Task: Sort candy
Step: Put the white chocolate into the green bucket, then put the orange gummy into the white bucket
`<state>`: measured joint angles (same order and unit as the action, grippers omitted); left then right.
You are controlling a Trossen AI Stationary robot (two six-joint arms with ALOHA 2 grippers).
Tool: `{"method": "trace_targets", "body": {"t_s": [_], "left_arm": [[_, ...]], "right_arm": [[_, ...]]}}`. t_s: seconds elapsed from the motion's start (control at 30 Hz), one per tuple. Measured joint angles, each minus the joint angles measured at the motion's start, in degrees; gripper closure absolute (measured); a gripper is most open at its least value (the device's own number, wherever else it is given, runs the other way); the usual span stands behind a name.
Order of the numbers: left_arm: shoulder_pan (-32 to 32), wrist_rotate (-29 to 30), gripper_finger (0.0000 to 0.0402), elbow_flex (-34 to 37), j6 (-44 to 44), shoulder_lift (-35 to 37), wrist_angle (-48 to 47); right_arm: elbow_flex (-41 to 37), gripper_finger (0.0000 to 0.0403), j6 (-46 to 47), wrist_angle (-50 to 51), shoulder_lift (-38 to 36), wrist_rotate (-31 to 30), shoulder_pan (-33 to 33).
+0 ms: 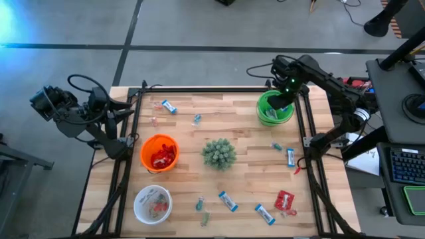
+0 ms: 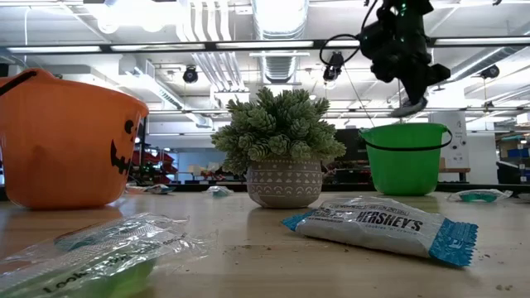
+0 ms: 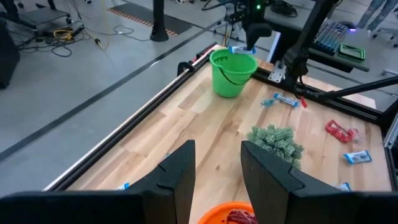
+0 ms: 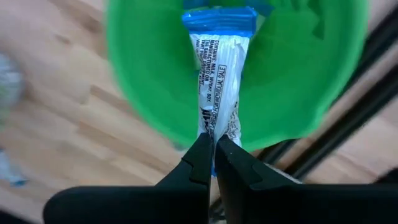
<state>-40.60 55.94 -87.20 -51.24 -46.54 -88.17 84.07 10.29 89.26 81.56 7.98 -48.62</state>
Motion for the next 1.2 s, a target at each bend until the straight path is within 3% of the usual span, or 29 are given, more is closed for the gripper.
{"method": "trace_targets", "body": {"t_s": [0.17, 0.53, 0.73, 1.03, 1.2], "left_arm": [[0.0, 0.0, 0.0290, 0.0, 0.0, 0.0, -1.6], [0.0, -0.1, 0.0289, 0.0, 4.9, 0.1, -1.8], [0.0, -1.2, 0.0265, 0.0, 4.9, 0.5, -1.8], [3.1, 11.7, 0.0233, 0.4, 2.3, 1.4, -1.8], [9.7, 12.4, 0.0233, 0.4, 1.0, 3.1, -1.9]], "right_arm": [[-0.2, 0.0379, -0.4, -0.1, 0.0, -2.5, 0.0], [1.2, 0.0269, 1.0, -2.2, 0.0, -2.7, 0.0], [1.6, 0.0236, 4.3, -2.4, 0.0, -2.7, 0.0], [1.6, 0.0228, 5.2, -3.2, 0.0, -2.7, 0.0], [1.6, 0.0229, 3.0, -3.2, 0.0, -2.5, 0.0]]}}
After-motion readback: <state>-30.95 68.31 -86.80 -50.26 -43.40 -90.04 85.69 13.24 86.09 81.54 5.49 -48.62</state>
